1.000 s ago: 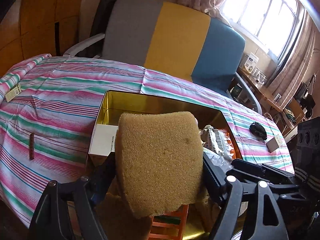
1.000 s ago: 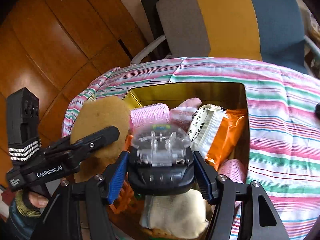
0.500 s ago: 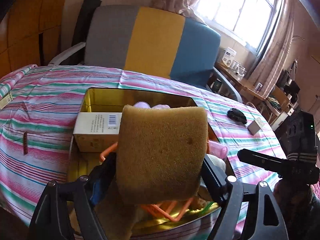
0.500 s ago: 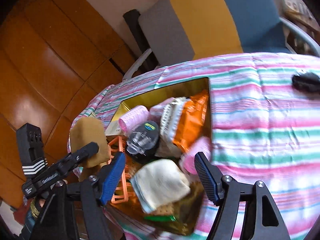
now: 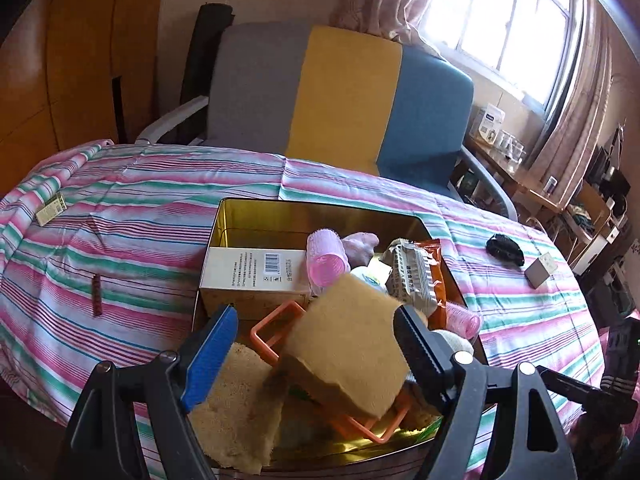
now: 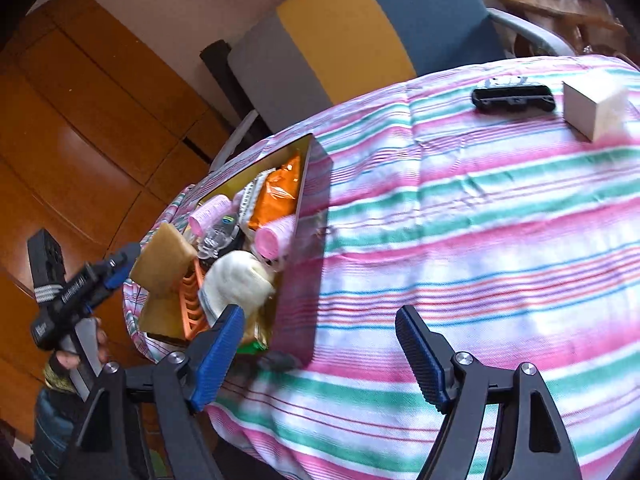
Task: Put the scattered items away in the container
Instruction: 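Lower the sponge and charger into the gold tray and open both tools, then move both open tools back over the black device and cream box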
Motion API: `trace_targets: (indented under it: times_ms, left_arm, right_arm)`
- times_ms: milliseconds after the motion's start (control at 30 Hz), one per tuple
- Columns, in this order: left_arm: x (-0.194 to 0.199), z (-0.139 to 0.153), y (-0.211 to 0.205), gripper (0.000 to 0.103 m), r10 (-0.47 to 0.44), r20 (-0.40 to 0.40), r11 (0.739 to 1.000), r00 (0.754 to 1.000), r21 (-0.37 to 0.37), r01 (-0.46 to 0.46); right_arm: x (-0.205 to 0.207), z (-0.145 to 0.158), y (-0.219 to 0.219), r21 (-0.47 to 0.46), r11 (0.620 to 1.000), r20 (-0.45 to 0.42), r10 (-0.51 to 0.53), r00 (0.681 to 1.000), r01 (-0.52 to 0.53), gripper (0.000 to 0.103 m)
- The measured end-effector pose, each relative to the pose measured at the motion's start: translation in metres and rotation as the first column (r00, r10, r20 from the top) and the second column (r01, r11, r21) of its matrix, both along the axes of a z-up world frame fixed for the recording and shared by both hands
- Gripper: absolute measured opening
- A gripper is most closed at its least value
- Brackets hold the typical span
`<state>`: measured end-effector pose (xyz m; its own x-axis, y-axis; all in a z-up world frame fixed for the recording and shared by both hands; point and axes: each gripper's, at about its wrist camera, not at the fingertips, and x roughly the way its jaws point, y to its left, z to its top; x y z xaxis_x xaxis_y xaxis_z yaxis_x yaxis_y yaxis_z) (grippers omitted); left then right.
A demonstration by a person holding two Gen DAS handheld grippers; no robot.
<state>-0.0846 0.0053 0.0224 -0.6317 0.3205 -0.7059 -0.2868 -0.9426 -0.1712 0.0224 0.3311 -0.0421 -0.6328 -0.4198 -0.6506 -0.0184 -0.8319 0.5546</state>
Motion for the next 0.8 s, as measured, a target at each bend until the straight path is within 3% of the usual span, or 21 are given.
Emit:
trace_targets:
  times_ms: [133, 300, 433, 600, 800]
  left_arm:
    - [0.017, 0.0, 0.002, 0.082, -0.02, -0.023, 1.0, 1.0, 0.021, 0.021]
    - [0.034, 0.012, 0.007, 0.082, 0.017, -0.085, 0.999, 0.996, 0.045, -0.014]
    - [0.04, 0.02, 0.046, 0.082, -0.111, -0.08, 0.993, 0.991, 0.031, 0.114]
    - [0.053, 0.014, 0.125, 0.082, -0.337, -0.037, 0.941, 0.941, -0.016, 0.337]
    - [0.052, -0.003, 0.217, 0.082, -0.477, 0.051, 0.874, 0.878, -0.077, 0.479]
  right_arm:
    - [0.018, -0.014, 0.025, -0.019, 0.998, 0.031, -0.06, 0.998, 0.06, 0.081]
    - [0.044, -0.018, 0.063, -0.038, 0.988, 0.031, -0.147, 0.989, 0.148, 0.082]
    - [0.059, -0.02, 0.096, -0.039, 0.973, 0.024, -0.228, 0.973, 0.229, 0.087]
    - [0.07, -0.026, 0.133, -0.061, 0.941, 0.036, -0.332, 0.943, 0.333, 0.087]
    - [0.081, -0.021, 0.167, -0.034, 0.919, 0.01, -0.392, 0.92, 0.392, 0.089]
